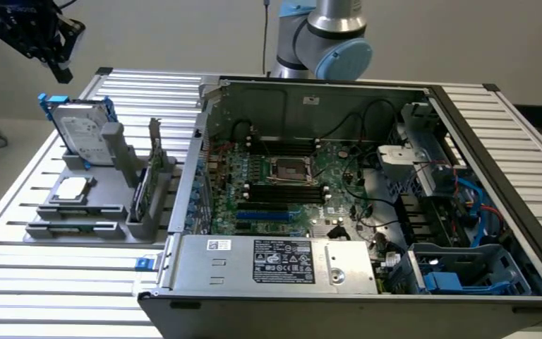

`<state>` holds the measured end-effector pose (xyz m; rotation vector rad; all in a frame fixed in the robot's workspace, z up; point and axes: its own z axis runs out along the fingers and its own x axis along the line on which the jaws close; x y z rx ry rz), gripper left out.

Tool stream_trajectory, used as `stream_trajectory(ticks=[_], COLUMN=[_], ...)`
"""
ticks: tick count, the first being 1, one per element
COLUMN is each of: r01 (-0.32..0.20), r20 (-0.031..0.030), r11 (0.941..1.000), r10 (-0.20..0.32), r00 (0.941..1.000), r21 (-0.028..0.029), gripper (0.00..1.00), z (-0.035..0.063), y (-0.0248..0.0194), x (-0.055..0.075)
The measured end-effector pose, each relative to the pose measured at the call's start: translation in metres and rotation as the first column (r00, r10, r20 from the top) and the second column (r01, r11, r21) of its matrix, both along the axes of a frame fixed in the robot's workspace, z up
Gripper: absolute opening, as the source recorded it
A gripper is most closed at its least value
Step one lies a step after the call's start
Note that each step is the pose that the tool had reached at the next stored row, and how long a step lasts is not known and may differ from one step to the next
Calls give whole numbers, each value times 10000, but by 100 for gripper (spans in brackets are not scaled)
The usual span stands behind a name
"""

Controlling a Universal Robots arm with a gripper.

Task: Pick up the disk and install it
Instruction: 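Reach for the disk, then pick up the disk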

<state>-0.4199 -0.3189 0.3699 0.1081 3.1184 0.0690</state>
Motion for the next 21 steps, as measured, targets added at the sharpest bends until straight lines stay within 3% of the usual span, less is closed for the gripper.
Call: stream_trajectory(ticks=[7,12,17,21], r01=[-7,-839,-1731,-2450], r20=[7,8,8,8], r11=[10000,9965,9849,9695], r10=[7,839,1731,2450], r00=[10000,9965,9849,9695], r21=[0,0,0,0], gripper=[11,11,11,11], z=[0,0,0,0], y=[6,6,6,6], x=[-48,-52,-52,-52])
